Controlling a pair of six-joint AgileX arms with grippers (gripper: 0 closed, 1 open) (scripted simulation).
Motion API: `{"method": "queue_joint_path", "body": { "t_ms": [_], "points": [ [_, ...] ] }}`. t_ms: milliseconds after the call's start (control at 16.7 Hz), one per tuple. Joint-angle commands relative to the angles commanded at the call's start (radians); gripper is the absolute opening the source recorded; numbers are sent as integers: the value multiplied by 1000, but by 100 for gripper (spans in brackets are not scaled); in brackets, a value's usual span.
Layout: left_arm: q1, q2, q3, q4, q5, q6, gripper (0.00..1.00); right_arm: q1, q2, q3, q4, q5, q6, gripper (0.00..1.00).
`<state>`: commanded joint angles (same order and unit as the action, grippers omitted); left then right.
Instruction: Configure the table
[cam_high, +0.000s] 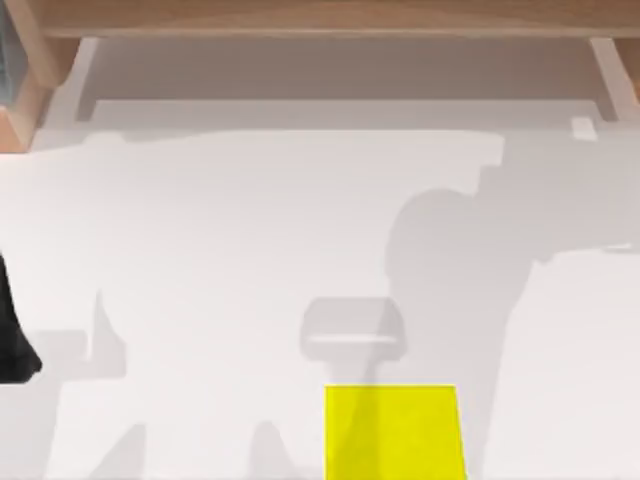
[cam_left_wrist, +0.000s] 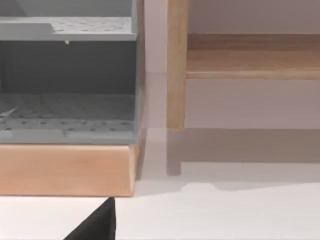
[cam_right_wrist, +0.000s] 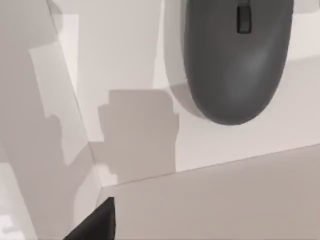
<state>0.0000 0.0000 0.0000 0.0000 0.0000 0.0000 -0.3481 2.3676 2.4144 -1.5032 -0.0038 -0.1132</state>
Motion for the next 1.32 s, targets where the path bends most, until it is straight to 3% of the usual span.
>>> {"method": "queue_joint_path", "body": {
  "t_ms": [360,960,1320],
  "points": [
    [0,0,0,0,0,0,100,-1,-50,-18,-31,-5,-6,100],
    [0,0,0,0,0,0,100,-20,192,-92,273,0,-20,100],
    [0,0,0,0,0,0,100,-16,225,-95,308,-6,-16,100]
  ]
}}
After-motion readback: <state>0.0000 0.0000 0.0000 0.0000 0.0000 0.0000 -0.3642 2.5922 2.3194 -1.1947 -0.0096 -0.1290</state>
